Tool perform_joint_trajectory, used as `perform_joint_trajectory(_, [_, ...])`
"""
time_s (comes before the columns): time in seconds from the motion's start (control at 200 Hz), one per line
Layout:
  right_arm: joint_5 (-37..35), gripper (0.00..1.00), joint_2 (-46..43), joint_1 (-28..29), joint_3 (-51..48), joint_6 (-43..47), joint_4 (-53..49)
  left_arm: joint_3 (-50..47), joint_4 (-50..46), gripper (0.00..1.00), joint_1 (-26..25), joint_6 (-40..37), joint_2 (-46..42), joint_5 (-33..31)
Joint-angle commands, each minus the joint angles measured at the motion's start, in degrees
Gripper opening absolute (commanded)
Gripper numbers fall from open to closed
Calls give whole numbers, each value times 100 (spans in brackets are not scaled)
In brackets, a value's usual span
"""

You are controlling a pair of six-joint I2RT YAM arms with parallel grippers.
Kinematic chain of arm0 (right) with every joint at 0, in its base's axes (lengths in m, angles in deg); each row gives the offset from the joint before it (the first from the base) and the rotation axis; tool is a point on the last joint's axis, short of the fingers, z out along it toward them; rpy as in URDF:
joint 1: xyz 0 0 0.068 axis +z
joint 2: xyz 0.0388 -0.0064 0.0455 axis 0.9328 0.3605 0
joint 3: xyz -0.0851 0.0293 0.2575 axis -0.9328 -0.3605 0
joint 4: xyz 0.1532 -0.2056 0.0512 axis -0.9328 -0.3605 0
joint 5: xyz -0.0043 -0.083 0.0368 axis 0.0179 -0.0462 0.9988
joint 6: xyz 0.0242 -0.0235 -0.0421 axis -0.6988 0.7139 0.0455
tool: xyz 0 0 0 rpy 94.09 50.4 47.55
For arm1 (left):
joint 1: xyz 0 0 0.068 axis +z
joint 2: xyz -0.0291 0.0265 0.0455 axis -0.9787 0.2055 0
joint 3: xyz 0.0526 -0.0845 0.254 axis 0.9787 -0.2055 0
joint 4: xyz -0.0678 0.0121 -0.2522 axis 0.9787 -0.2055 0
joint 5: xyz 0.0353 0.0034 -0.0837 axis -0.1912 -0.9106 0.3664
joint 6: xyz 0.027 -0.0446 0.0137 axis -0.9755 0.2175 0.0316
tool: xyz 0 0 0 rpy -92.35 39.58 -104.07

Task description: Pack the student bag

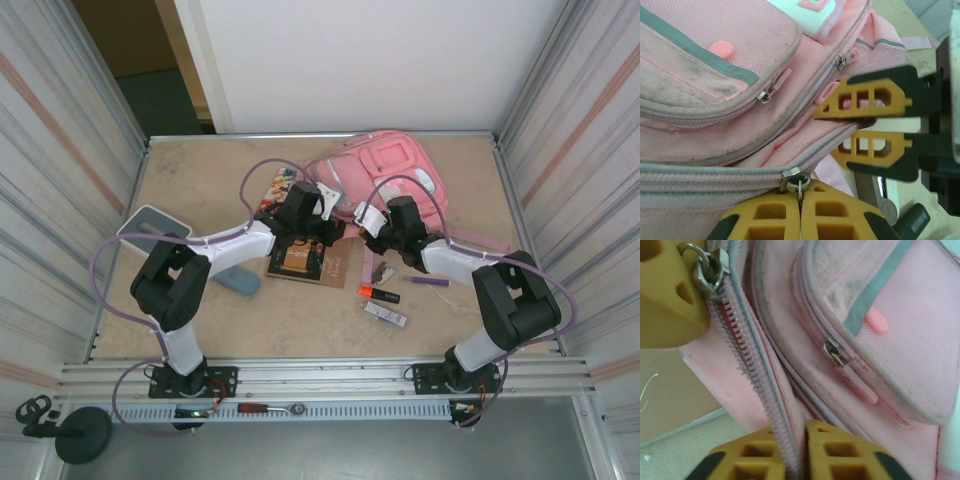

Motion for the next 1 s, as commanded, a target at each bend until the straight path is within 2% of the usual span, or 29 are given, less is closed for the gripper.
perform_joint_trajectory(0.0, [-500,6,-143,-116,-121,106,194,17,-145,0,142,-37,-367,-504])
perform_joint_trajectory(0.225, [-523,0,-512,-484,-386,191,-7,-154,-749,0,485,-395,-610,-1427])
perform_joint_trajectory(0.386, [-557,0,-628,-671,-362,282,-159,-300,-877,0,848,-478,-808,-1414])
perform_joint_trajectory(0.491, [-403,3,-690,-677,-223,194,-395,-379,-839,0,899,-605,-937,-1102])
perform_joint_trajectory(0.566, [-224,10,-770,-551,-112,45,-599,-474,-682,0,899,-594,-1022,-609])
perform_joint_trajectory(0.711, [165,38,-1032,-271,73,-271,-1008,-545,-502,0,890,-467,-1192,93])
perform_joint_trajectory(0.807, [680,51,-1099,-69,208,-593,-1085,-563,-405,0,858,-369,-1293,389])
perform_joint_trajectory(0.997, [981,59,-529,497,600,-842,-713,-433,-402,0,685,-298,-1358,608])
